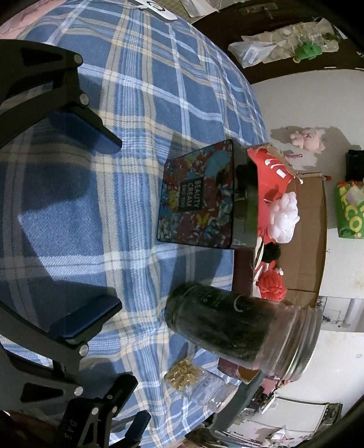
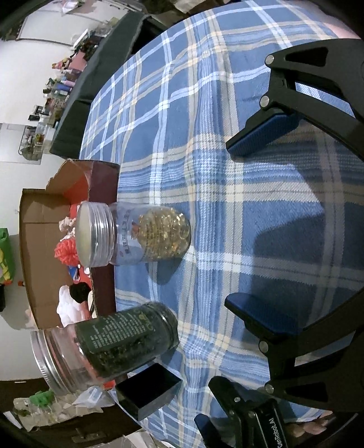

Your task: Organize soft objects

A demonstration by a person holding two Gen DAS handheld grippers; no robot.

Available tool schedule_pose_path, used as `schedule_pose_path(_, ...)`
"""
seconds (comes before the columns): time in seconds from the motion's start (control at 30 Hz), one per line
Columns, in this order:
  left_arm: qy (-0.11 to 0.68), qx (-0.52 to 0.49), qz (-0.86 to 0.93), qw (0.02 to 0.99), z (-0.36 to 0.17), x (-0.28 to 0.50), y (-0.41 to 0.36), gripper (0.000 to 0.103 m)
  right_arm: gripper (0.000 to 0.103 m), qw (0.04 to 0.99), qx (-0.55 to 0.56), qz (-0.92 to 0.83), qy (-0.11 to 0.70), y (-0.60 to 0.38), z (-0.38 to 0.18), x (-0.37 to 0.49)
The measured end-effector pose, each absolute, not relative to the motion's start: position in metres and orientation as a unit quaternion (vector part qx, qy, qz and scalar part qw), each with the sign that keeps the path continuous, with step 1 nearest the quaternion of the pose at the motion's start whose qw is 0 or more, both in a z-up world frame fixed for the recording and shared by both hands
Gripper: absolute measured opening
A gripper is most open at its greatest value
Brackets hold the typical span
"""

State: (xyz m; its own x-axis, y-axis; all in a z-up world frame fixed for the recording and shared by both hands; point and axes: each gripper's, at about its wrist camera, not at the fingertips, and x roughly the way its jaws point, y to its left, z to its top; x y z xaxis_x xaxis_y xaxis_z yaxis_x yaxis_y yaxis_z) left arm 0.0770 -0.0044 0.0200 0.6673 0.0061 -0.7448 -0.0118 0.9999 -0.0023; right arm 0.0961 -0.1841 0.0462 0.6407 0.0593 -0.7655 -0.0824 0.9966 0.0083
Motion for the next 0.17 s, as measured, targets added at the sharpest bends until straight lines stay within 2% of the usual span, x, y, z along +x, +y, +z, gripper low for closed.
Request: schedule_pose_path(0.17,0.409,-0.004,0.004,0.913,0.0198,0.0786,-0.0037,0.103,0.1,0.906,-0.014,0.039,0.422,-0.1837,0.0462,0.096)
